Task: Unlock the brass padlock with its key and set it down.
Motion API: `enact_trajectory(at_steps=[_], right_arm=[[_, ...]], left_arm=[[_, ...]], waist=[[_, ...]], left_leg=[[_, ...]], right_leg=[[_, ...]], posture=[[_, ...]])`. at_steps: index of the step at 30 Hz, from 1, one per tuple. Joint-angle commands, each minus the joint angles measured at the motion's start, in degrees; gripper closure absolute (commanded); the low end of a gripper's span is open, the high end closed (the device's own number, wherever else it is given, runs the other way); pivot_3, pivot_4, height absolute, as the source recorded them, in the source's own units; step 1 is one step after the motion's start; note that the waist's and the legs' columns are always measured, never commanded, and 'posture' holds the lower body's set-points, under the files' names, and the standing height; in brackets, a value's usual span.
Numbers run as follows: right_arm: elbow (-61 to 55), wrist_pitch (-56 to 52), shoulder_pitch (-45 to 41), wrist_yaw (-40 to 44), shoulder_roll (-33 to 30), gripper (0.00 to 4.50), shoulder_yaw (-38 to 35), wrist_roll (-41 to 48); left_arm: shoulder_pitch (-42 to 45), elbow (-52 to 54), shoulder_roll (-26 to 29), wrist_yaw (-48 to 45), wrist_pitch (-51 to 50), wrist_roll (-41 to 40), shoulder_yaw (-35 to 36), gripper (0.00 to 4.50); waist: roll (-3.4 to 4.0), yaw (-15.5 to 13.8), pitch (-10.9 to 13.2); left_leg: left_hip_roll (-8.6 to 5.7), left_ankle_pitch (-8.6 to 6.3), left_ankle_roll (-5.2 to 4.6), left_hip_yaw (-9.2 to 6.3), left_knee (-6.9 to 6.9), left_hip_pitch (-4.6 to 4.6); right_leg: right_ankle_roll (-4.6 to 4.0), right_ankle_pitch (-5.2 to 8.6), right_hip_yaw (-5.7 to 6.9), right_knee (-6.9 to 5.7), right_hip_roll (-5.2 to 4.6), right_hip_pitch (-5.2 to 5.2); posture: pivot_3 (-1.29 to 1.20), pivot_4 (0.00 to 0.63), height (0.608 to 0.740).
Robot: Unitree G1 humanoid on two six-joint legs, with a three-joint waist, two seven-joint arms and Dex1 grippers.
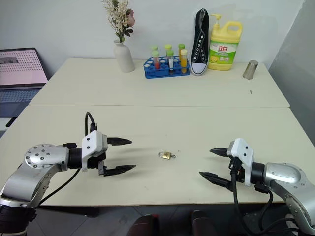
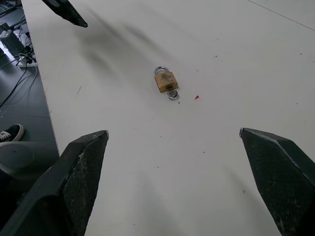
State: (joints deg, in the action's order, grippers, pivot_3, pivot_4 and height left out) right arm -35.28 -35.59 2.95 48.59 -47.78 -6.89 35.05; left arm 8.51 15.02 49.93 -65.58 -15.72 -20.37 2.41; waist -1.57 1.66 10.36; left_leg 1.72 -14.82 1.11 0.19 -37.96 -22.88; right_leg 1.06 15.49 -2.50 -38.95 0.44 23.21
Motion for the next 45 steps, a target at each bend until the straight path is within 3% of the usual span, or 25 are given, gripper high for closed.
enact_trajectory(at_steps=[1, 15, 22, 35, 45], right_arm=[[-1.0, 1.6, 0.0, 0.6, 0.1, 0.02, -0.8, 0.0], [0.2, 5.1, 1.0, -1.0, 3.4, 0.02, 0.8, -3.2], [-0.9, 3.1, 1.1, -3.7, 3.7, 0.02, 2.2, -4.0], [-6.3, -3.4, 0.1, -8.4, 4.4, 0.02, 2.0, -1.1], [-10.5, -7.9, 1.7, -11.4, 4.5, 0.02, 1.4, 1.0]], left_arm=[[-0.8, 2.0, 0.3, -1.0, 1.9, -0.6, 0.4, 0.00], [0.8, 1.6, -1.2, -0.3, 3.8, 2.2, -2.8, 0.00], [2.9, -0.8, -1.6, -6.3, 5.1, -0.4, -4.4, 0.00], [13.2, -15.4, -11.0, -5.8, 15.1, 10.5, -15.8, 0.00], [19.9, -27.8, -15.7, -7.7, 16.5, 14.0, -19.6, 0.00]], waist=[[0.00, 0.0, 0.0], [0.00, 0.0, 0.0], [0.00, 0.0, 0.0], [-0.02, -0.1, 0.0], [-0.03, 0.0, 0.0]], left_leg=[[0.00, 0.00, 0.00, 0.00, 0.00, 0.00], [0.01, 0.00, 0.00, -0.01, 0.00, 0.00], [-0.01, 0.00, 0.00, 0.01, 0.00, 0.00], [-0.03, 0.00, 0.00, -0.01, -0.04, -0.02], [-0.03, 0.00, 0.00, -0.04, -0.05, -0.04]], right_leg=[[0.00, 0.00, 0.01, 0.00, 0.00, 0.00], [0.00, 0.00, 0.00, -0.01, 0.02, 0.00], [0.00, 0.00, 0.00, -0.01, 0.06, 0.00], [0.00, 0.00, 0.00, -0.02, 0.24, -0.01], [0.01, 0.00, 0.01, -0.04, 0.28, 0.00]], posture=[[0.00, 0.150, 0.740], [0.00, 0.150, 0.740], [0.00, 0.150, 0.740], [0.00, 0.150, 0.740], [0.00, 0.150, 0.740]])
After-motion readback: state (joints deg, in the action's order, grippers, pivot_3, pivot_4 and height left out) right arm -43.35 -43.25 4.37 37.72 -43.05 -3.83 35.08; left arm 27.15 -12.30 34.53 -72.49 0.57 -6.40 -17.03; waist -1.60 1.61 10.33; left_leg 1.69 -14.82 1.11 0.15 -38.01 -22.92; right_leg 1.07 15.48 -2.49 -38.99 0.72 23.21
